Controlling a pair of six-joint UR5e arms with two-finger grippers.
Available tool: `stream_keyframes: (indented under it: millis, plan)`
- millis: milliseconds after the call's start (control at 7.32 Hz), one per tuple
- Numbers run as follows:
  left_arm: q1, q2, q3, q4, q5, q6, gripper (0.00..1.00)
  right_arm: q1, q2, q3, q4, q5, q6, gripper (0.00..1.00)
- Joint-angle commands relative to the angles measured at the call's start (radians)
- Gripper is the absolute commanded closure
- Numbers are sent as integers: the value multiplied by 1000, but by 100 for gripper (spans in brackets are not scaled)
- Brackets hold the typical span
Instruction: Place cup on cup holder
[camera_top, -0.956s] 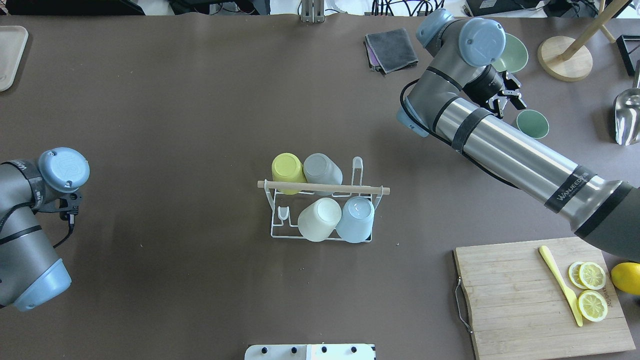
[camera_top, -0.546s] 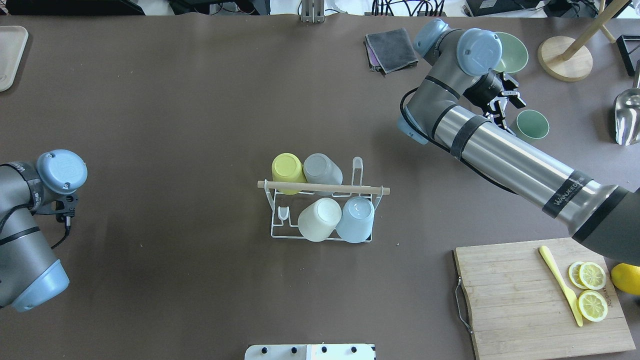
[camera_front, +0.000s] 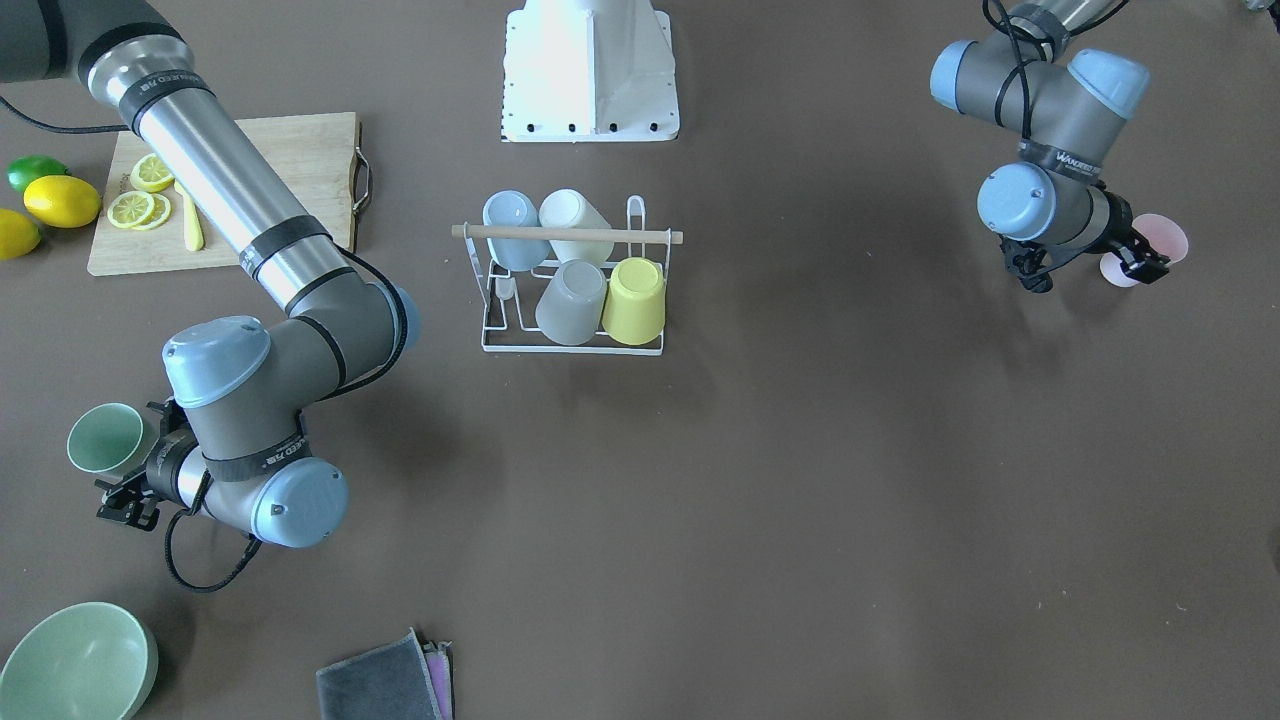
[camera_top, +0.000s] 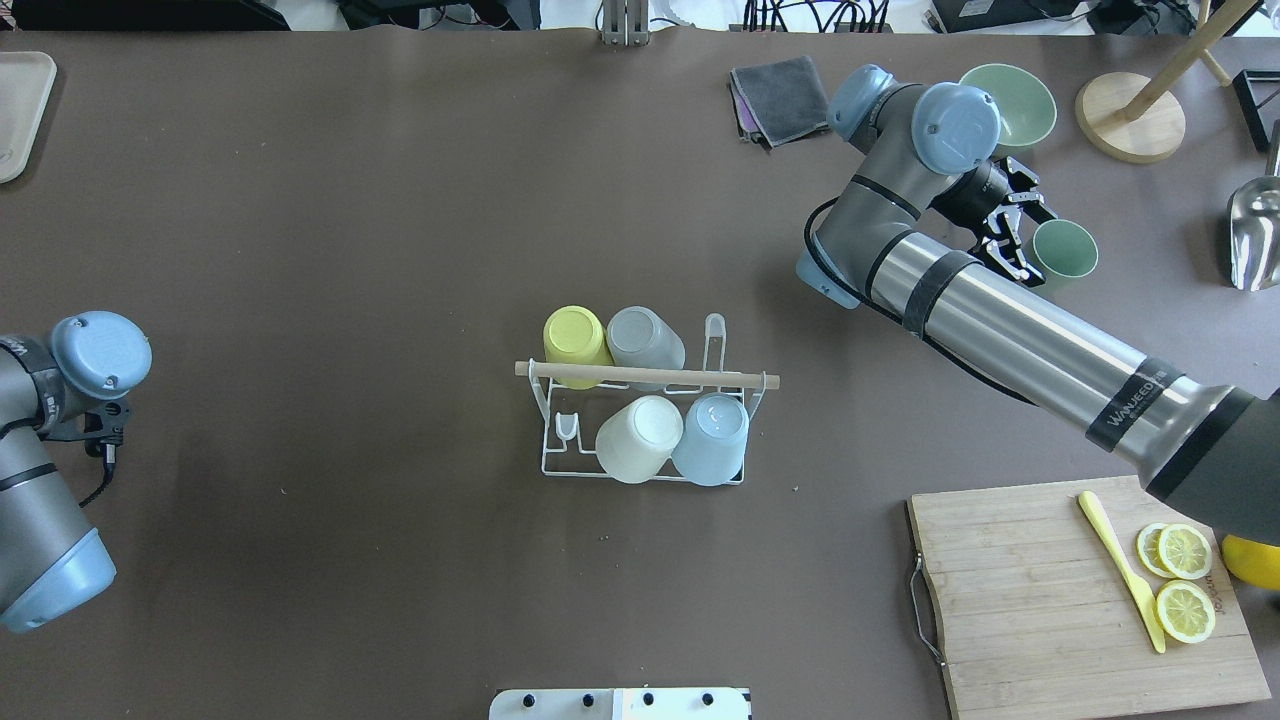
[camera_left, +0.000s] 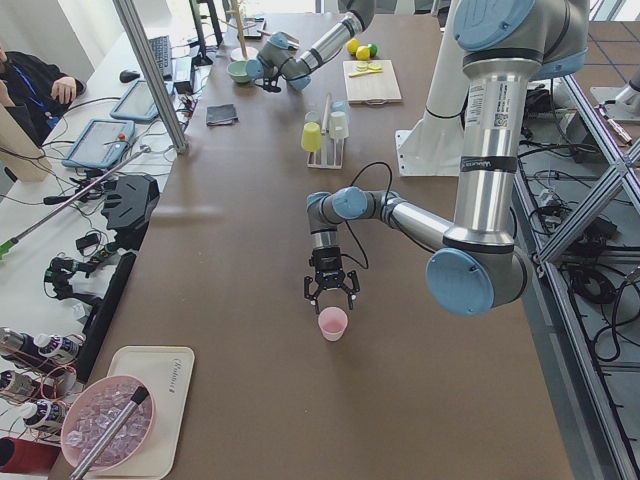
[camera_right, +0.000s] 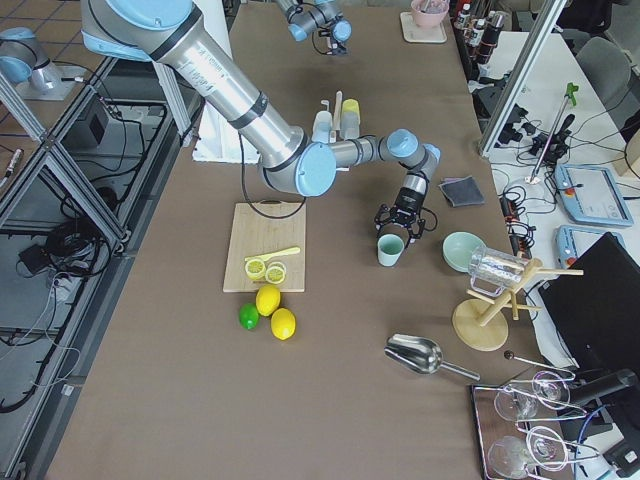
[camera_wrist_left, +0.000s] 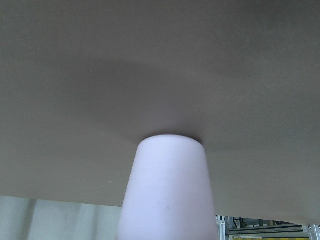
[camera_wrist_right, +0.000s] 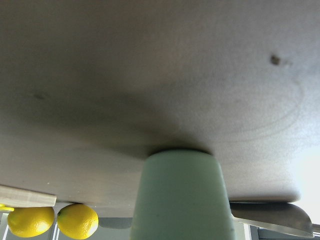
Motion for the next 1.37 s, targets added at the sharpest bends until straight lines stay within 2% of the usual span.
stream_keyframes:
  millis: [0,683,1229]
  plan:
    - [3,2,-2,0,0,-3,2,-4,-16,0,2,-10,-11,1]
    - [3,-6,9,4,16,12,2,-7,-13,-6,-3,-9,-28,1]
    - [14,-8,70,0,16,9,2,-12,-18,-8,-2,-24,-37,1]
